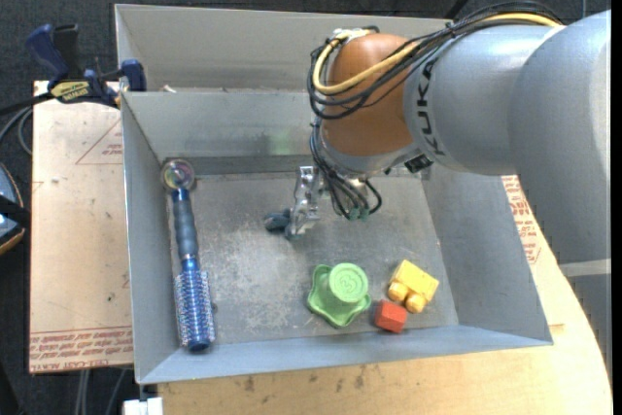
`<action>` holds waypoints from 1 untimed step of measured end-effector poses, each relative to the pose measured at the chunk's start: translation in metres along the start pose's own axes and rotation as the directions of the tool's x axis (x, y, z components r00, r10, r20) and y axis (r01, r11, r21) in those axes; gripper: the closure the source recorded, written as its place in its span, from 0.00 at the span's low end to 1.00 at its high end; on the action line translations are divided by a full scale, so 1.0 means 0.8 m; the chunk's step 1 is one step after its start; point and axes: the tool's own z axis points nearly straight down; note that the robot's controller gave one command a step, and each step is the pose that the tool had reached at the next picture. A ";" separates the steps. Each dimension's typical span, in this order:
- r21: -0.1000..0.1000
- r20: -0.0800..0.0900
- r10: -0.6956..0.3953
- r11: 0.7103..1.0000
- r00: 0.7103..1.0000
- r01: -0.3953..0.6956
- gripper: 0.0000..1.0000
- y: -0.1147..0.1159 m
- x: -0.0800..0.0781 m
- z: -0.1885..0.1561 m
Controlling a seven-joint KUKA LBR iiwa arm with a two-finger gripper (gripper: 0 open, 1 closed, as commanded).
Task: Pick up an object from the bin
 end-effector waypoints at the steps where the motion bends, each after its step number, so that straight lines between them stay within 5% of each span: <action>1: -0.001 0.011 0.004 1.000 1.000 -0.004 1.00 0.000 -0.007 -0.105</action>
Offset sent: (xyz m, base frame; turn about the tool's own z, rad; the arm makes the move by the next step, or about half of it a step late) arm 0.0031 -0.0010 0.0789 0.0041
